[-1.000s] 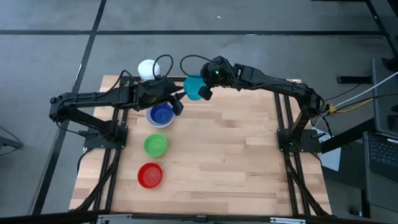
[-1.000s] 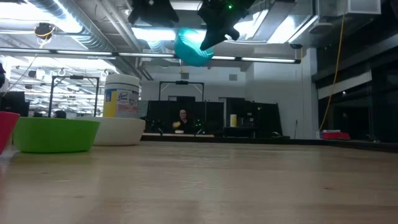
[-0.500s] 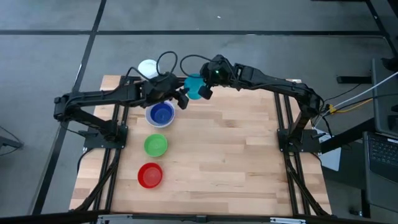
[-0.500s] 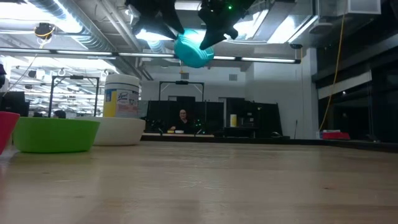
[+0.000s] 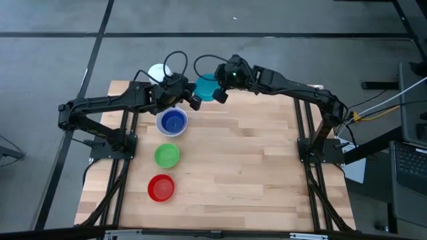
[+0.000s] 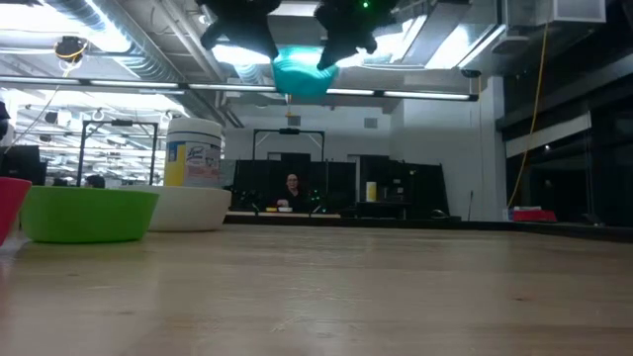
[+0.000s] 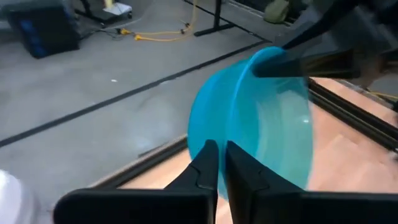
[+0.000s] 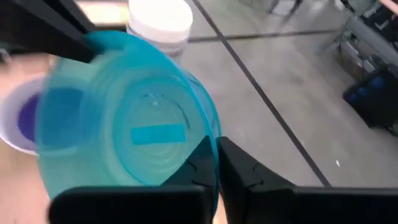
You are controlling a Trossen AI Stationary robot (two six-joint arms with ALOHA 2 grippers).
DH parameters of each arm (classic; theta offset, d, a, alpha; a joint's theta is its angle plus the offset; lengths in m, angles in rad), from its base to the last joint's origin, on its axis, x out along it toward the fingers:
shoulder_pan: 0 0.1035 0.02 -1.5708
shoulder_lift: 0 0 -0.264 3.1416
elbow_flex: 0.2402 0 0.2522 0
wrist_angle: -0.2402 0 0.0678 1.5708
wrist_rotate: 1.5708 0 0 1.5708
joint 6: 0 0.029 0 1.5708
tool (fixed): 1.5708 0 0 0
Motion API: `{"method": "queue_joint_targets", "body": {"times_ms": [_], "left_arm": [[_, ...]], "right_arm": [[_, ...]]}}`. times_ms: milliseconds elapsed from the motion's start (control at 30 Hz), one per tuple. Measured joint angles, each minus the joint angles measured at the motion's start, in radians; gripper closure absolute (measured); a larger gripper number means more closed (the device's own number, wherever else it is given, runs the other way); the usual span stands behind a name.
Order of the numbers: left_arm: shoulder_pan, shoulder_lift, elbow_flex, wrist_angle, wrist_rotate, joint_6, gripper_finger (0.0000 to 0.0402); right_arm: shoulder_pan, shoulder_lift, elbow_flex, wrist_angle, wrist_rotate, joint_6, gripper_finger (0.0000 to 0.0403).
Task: Nest bowls inside each other
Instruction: Stack the light blue bowl on top of the blue bowl
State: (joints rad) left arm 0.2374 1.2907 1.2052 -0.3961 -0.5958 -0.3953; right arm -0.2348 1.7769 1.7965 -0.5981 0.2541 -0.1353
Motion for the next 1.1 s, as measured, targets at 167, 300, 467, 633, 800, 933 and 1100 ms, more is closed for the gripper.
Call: {"method": "queue_joint_targets", "body": {"times_ms": [167,300,467,633,800,933,1100], "left_arm": [[0.016,0.006,0.037,-0.055,-0.021,0.034,0.04],[0.022,0.0,0.044,-0.029,0.032,0.062,0.0401],[0.04,0.004,0.041,-0.111,-0.035,0.067,0.0401],[0.058,-0.023,0.042,-0.284,-0.025,0.1,0.0401],[0.088,-0.096,0.042,-0.474,0.047,0.122,0.0401],[0.105,-0.201,0.041,-0.62,0.086,0.137,0.0401],[0.117,-0.373,0.012,-0.724,0.157,0.138,0.0401]], "right_arm": [[0.013,-0.01,0.081,0.058,-0.229,0.014,0.0332],[0.02,-0.003,0.127,0.138,-0.487,0.092,0.0274],[0.031,-0.013,0.22,0.058,-0.557,0.172,0.0224],[0.061,-0.036,0.274,-0.161,-0.571,0.179,0.0207],[0.129,-0.081,0.273,-0.405,-0.562,0.173,0.0217],[0.183,-0.123,0.273,-0.554,-0.495,0.172,0.0235],[0.238,-0.181,0.272,-0.588,-0.458,0.178,0.0254]]}}
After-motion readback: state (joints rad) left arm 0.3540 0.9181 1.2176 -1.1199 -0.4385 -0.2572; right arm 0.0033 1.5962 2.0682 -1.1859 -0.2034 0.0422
